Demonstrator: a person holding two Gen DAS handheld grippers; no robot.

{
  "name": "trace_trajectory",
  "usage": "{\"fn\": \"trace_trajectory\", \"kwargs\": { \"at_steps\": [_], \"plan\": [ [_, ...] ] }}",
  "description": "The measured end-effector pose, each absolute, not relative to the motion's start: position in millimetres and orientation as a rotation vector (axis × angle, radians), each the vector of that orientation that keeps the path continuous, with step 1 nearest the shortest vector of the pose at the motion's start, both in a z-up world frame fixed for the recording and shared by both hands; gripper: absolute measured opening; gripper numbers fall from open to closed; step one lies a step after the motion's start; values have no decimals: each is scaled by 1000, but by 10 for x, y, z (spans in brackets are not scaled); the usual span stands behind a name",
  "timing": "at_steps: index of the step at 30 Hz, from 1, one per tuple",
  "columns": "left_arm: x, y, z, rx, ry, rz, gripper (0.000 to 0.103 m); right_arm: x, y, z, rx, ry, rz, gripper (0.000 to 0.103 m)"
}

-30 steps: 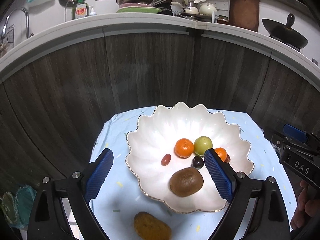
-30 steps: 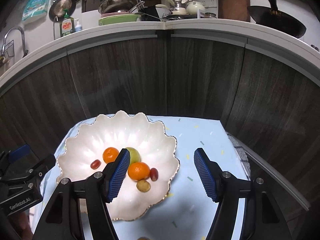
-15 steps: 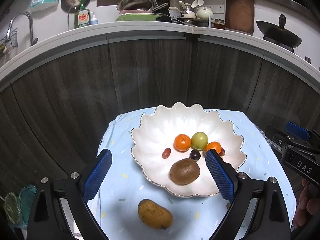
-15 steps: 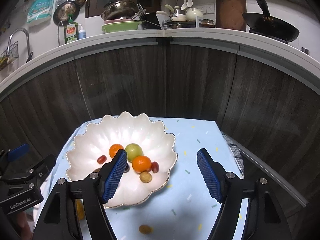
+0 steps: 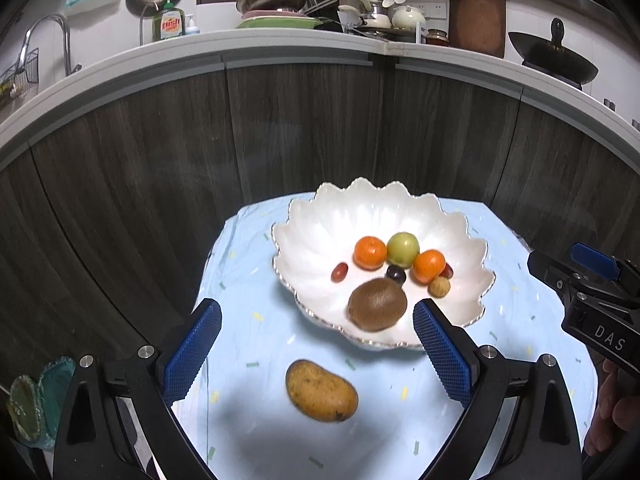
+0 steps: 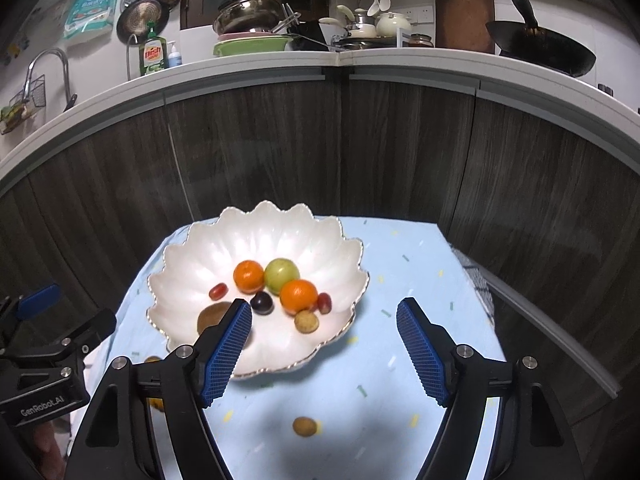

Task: Organize fruits
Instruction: 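Move the left tool toward the yellow mango while the right tool approaches the small potato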

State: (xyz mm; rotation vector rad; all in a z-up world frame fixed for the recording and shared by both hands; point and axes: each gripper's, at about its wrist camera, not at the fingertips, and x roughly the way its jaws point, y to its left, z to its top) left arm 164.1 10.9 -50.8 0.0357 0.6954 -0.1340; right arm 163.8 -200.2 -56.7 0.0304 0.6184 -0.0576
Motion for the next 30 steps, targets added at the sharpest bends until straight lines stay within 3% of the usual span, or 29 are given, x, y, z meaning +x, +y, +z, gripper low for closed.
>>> {"fn": "trace_trajectory", "kwargs": {
  "at_steps": [30],
  "plan": [
    [1685, 175, -1399, 31, 786, -83, 101, 1550, -1950, -1459, 26, 725, -89, 77]
  ]
}}
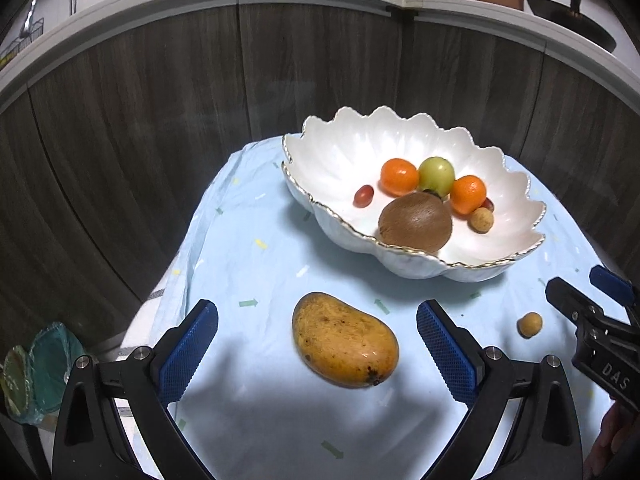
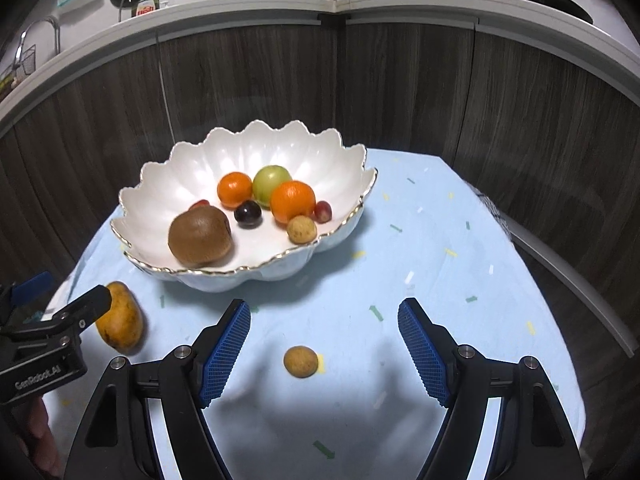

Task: Organize fruits
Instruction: 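Move the left tool toward the yellow mango while the right tool approaches the small potato, then grasp the yellow mango with the left tool while the right tool grasps the small round potato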

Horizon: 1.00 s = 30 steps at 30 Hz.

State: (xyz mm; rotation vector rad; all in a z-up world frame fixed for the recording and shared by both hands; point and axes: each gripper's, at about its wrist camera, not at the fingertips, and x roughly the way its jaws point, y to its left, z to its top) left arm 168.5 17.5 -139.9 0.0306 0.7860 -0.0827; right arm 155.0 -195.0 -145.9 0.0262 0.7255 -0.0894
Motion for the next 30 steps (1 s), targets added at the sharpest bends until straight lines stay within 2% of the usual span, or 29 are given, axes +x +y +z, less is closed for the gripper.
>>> {"fn": "trace_trajectory", "kwargs": {
  "at_steps": [18, 30],
  "plan": [
    [1780, 133, -1741, -44, 869, 15, 101, 1630, -1935, -1772, 34, 809, -56, 76],
    [1828, 105, -1896, -65, 946, 55, 95, 1681, -1928, -1909, 47, 856, -38, 55]
  ]
}}
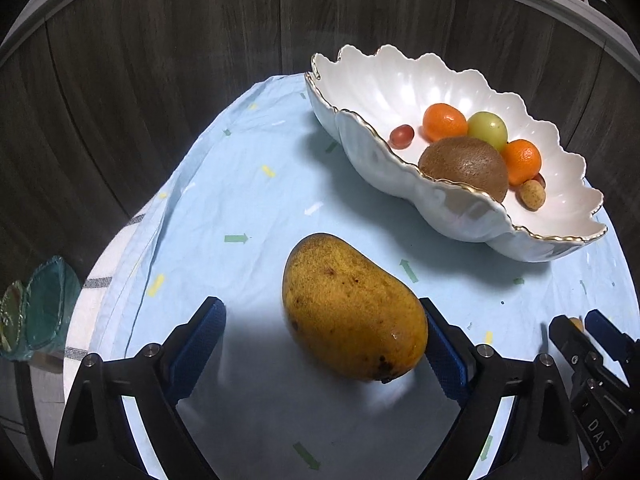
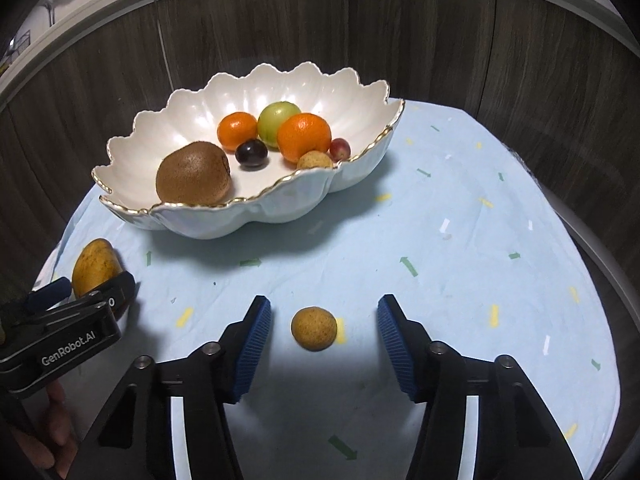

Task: Organize fruits
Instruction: 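Grasp the yellow mango with the left tool while the right tool grasps the small round potato, then lift and carry the mango with the left tool while the right tool carries the potato over the bowl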

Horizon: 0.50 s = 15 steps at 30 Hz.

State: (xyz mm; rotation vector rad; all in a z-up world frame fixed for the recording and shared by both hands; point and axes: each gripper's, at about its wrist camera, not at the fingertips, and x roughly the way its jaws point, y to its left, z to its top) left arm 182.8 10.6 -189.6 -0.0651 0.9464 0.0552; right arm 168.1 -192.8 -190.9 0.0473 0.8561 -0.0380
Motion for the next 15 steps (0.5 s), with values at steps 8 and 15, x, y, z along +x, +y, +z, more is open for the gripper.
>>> {"fn": "trace_trajectory", "kwargs": {
  "at_steps": [8, 15],
  "plan": [
    [1813, 31, -1859, -48, 941, 10, 70, 1694, -1955, -1945, 72, 873, -27, 31],
    [1789, 4, -1833, -42, 935, -18, 60, 1689, -1928, -1930, 68, 873, -15, 25]
  ]
}}
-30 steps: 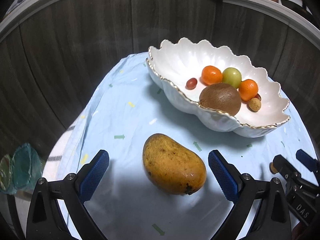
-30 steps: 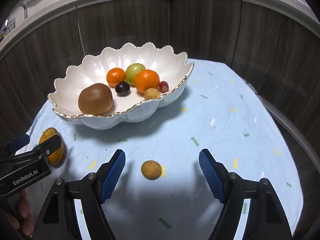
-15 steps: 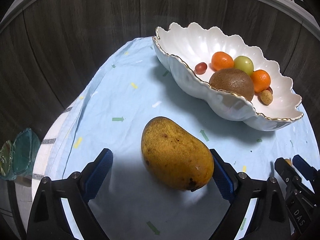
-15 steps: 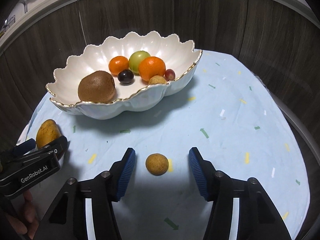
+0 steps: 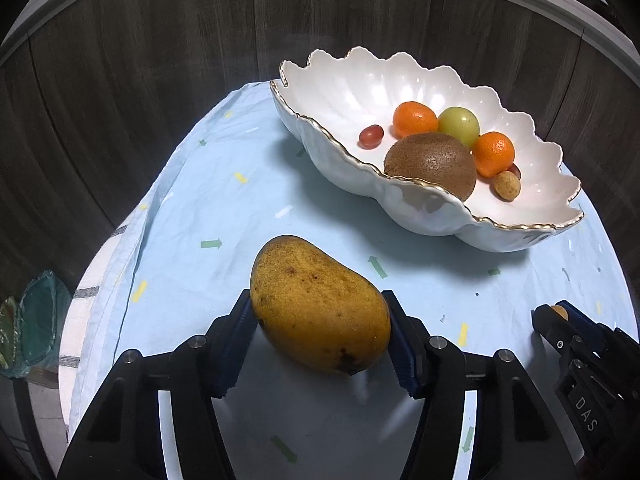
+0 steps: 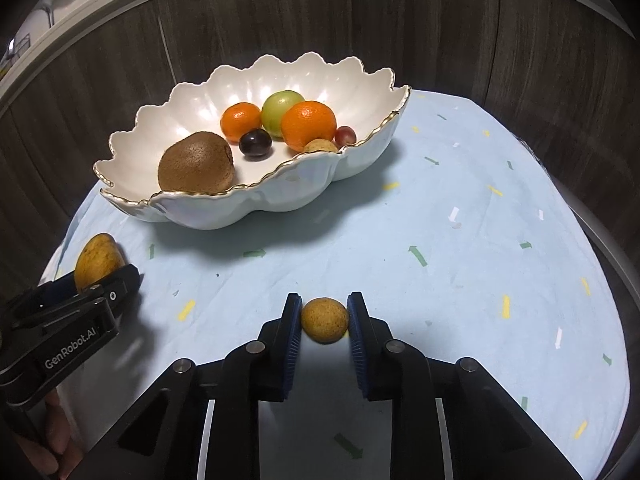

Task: Organize fruits
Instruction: 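Lift and carry the mango with the left tool while the right tool carries the potato over the bowl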

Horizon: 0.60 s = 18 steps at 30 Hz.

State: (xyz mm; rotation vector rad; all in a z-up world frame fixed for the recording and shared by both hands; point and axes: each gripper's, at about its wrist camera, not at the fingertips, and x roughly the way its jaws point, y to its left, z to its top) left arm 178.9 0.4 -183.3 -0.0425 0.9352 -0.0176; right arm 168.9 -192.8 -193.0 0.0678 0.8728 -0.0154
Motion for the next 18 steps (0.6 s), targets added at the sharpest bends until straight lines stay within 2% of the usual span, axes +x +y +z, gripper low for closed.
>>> {"fn": "trace_trajectory", "kwargs": {
  "at_steps": [18],
  "plan": [
    [1743, 90, -1697, -52, 907, -3, 58, 1661, -1924, -1757, 77, 836, -10, 25]
  ]
}}
